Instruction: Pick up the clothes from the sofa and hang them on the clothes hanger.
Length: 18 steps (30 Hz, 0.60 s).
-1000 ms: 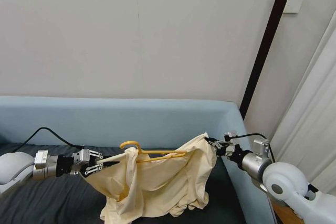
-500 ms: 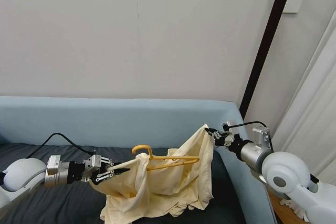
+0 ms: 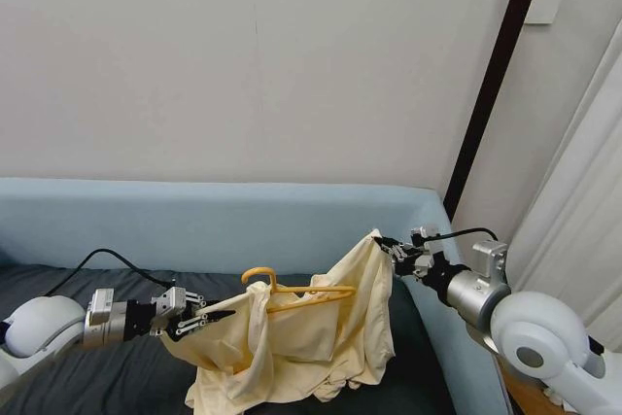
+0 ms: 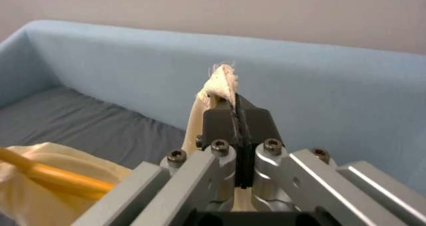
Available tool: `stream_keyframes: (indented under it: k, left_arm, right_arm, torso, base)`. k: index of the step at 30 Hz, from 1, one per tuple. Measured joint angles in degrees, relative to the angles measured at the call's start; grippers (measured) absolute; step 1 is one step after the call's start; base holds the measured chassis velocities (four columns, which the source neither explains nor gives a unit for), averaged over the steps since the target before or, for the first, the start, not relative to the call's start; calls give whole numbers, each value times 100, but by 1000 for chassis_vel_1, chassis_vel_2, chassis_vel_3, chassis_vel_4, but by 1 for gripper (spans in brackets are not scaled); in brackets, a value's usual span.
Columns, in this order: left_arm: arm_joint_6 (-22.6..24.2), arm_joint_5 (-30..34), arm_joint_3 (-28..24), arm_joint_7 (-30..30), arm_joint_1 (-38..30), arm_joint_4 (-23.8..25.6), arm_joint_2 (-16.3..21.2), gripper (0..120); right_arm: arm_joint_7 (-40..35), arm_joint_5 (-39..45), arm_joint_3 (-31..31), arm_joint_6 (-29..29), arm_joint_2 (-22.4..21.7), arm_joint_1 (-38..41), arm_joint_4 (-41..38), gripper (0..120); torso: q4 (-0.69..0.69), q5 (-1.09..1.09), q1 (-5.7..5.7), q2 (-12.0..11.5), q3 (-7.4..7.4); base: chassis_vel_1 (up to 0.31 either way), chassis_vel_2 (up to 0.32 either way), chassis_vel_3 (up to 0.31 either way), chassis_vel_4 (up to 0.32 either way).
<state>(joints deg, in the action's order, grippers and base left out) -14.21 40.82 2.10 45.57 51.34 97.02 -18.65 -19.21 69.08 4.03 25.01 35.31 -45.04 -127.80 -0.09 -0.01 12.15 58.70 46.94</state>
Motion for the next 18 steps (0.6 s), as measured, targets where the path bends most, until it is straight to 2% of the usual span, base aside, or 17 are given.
stream_keyframes:
  k: [11,18]
  left_arm:
    - [151,34,-253,-219,-147,-134,-112,6]
    - [212,24,-496,-318,-222,86,-180,6]
  right_arm:
    - [-60,149,-28,2,-7,-85,-371,0]
    - [-169,243,-246,31,33,306,-328,0]
  torso:
    - [-1,1,0,0,0]
    - [1,0,0,0,0]
  base:
    - [0,0,0,0]
    - [0,0,0,0]
